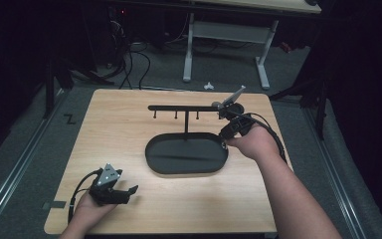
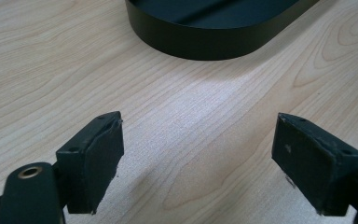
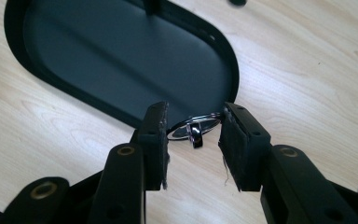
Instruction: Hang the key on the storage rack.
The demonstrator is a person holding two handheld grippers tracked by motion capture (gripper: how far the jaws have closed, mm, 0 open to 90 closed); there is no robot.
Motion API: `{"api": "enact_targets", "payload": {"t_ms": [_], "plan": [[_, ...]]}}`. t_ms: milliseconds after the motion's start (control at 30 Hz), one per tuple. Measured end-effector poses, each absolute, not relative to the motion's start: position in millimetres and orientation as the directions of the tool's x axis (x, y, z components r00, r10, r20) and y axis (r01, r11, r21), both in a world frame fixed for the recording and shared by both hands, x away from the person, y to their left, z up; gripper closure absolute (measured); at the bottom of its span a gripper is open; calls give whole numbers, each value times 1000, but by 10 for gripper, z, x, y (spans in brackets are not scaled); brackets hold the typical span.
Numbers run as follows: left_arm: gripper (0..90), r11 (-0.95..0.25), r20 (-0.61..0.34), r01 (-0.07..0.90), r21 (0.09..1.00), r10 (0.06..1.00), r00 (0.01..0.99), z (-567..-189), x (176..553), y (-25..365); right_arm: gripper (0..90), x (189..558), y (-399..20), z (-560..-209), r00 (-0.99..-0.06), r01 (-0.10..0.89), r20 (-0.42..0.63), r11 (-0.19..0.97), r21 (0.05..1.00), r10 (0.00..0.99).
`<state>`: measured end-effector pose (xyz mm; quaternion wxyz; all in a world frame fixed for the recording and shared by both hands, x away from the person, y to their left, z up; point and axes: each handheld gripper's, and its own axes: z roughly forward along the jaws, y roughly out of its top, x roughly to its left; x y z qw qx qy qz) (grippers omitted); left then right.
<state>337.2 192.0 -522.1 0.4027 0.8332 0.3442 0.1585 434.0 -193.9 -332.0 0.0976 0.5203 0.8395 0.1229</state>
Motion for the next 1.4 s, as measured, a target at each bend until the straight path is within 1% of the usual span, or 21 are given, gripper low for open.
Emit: {"api": "enact_targets", "payload": {"t_ms": [100,600,1033,1400], "plan": [[173,-439,-14,446,780,700,714,-5221,3373,1920,624,4370,-1942,-3281,-423,855,-36,412,315,905],[173,-438,-14,445,781,700,714,-5220,3374,1921,625,4561,-1909,-3070,-410,853,-46,400,334,911],[173,-442,-14,447,778,699,715,-5220,3381,1923,626,4654,-1817,-3105,-416,854,-57,411,320,908],[173,-440,-14,446,779,699,715,-5219,3382,1928,626,4758,-1752,-3131,-395,861,-67,395,320,916]]}}
